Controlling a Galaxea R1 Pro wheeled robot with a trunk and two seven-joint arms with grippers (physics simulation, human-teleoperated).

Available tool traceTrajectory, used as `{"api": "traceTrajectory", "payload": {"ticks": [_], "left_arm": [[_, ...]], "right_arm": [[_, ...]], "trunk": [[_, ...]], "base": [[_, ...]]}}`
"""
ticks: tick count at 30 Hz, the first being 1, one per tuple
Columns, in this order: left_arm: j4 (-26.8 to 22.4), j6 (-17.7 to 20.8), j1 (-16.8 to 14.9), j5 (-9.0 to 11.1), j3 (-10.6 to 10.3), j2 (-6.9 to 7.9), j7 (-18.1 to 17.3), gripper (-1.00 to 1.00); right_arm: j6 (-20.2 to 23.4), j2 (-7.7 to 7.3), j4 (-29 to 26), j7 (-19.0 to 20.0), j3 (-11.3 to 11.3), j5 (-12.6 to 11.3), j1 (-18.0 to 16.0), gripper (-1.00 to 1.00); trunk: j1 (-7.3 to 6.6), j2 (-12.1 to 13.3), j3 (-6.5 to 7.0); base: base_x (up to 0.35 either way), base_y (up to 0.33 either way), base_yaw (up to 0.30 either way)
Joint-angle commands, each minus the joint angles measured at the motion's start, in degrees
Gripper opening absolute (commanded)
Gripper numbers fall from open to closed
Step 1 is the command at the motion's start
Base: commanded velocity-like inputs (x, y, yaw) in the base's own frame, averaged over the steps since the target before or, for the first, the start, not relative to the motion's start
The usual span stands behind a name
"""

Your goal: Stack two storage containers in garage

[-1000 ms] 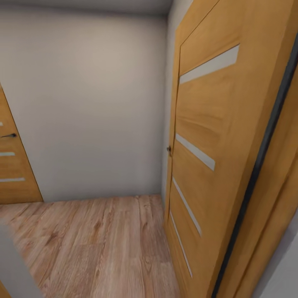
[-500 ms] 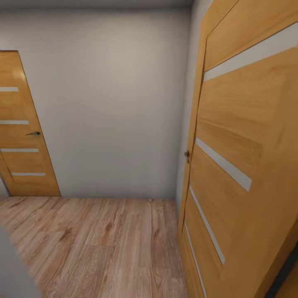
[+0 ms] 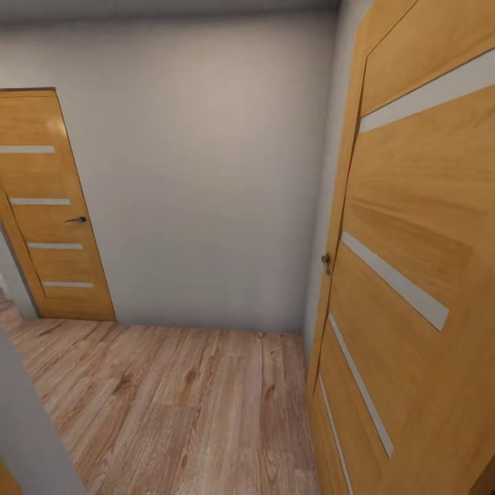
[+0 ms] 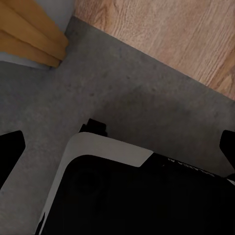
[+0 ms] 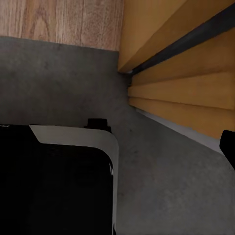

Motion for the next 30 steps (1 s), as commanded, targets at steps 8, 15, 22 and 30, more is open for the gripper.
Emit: {"api": "traceTrajectory", "payload": {"ticks": [8, 15, 22, 30], "left_arm": [[0.0, -0.08, -0.04, 0.39, -0.13, -0.05, -0.01, 1.0], [-0.01, -0.08, -0.04, 0.4, -0.13, -0.15, -0.01, 1.0], [-0.03, -0.08, -0.04, 0.4, -0.13, -0.09, -0.01, 1.0], [-0.03, -0.08, -0.04, 0.4, -0.13, -0.12, -0.01, 1.0]], "right_arm": [[-0.31, -0.06, 0.17, -0.02, 0.49, -0.49, -0.08, 1.0], [-0.32, -0.06, 0.17, -0.02, 0.49, -0.49, -0.08, 1.0], [-0.32, -0.06, 0.17, -0.02, 0.49, -0.49, -0.08, 1.0], [-0.27, -0.13, 0.17, -0.02, 0.49, -0.49, -0.08, 1.0]], "trunk": [[0.01, -0.05, -0.08], [0.01, -0.05, -0.08], [0.01, -0.05, -0.08], [0.01, -0.05, -0.08]], "base": [[0.0, 0.032, 0.001], [0.0, 0.179, 0.0], [0.0, 0.018, 0.0], [0.0, 0.001, 0.0]]}}
